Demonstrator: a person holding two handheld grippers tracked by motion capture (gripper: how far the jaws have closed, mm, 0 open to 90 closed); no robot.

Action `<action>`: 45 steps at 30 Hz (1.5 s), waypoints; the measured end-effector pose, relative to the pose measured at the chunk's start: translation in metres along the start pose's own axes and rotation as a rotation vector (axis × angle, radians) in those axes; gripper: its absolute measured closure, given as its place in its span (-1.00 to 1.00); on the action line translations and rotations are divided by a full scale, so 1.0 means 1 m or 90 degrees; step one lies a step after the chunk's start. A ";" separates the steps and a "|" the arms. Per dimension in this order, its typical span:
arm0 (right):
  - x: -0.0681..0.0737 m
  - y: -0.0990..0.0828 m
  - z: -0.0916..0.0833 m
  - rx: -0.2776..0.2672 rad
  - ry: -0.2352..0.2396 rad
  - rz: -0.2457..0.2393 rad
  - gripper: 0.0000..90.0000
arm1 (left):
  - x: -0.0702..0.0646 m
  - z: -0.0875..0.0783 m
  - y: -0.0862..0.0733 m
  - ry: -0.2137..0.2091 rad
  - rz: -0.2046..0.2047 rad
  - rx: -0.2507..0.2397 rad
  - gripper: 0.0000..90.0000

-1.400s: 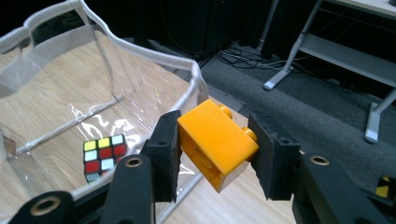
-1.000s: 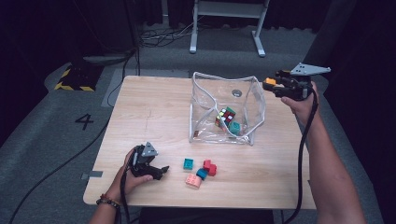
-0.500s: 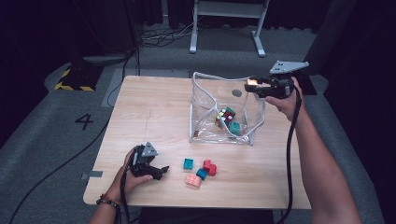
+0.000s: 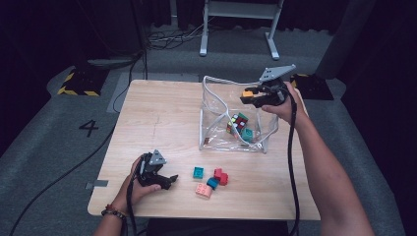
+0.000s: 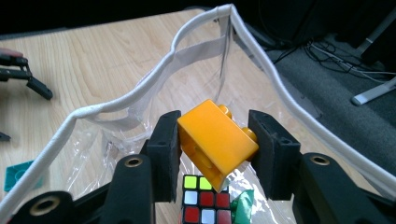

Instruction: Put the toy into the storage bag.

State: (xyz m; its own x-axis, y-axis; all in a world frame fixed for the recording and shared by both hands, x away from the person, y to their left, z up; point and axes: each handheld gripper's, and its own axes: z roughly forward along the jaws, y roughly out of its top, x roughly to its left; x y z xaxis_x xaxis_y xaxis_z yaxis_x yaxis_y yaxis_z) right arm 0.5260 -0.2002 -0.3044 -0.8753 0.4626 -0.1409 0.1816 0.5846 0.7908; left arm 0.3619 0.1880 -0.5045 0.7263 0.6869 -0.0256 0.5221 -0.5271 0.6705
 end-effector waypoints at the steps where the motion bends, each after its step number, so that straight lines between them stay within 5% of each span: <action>1: 0.000 0.000 0.003 0.006 0.003 -0.003 0.24 | 0.000 0.000 0.000 0.000 0.000 0.000 -0.81; 10: -0.002 -0.004 0.020 0.118 0.015 -0.041 0.24 | 0.000 0.000 0.000 0.000 -0.001 0.000 -0.81; 21: -0.016 -0.024 0.018 0.268 -0.006 -0.063 0.24 | 0.000 0.000 0.000 0.000 -0.001 0.000 -0.81; 29: -0.017 -0.030 0.016 0.289 0.003 -0.065 0.24 | 0.000 0.000 0.000 0.000 -0.001 0.000 -0.81; 40: -0.014 -0.039 0.011 0.310 -0.026 -0.058 0.20 | 0.000 0.000 0.000 0.000 -0.001 0.000 -0.81; 45: -0.013 -0.042 0.007 0.287 -0.027 -0.048 0.06 | 0.000 0.000 0.000 0.000 -0.001 0.000 -0.81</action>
State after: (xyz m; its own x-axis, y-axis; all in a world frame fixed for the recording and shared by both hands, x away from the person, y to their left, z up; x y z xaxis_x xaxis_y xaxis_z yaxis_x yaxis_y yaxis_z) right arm 0.5329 -0.2262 -0.3402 -0.8760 0.4291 -0.2202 0.3029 0.8448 0.4411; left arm 0.3617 0.1879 -0.5045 0.7254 0.6878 -0.0270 0.5232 -0.5254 0.6710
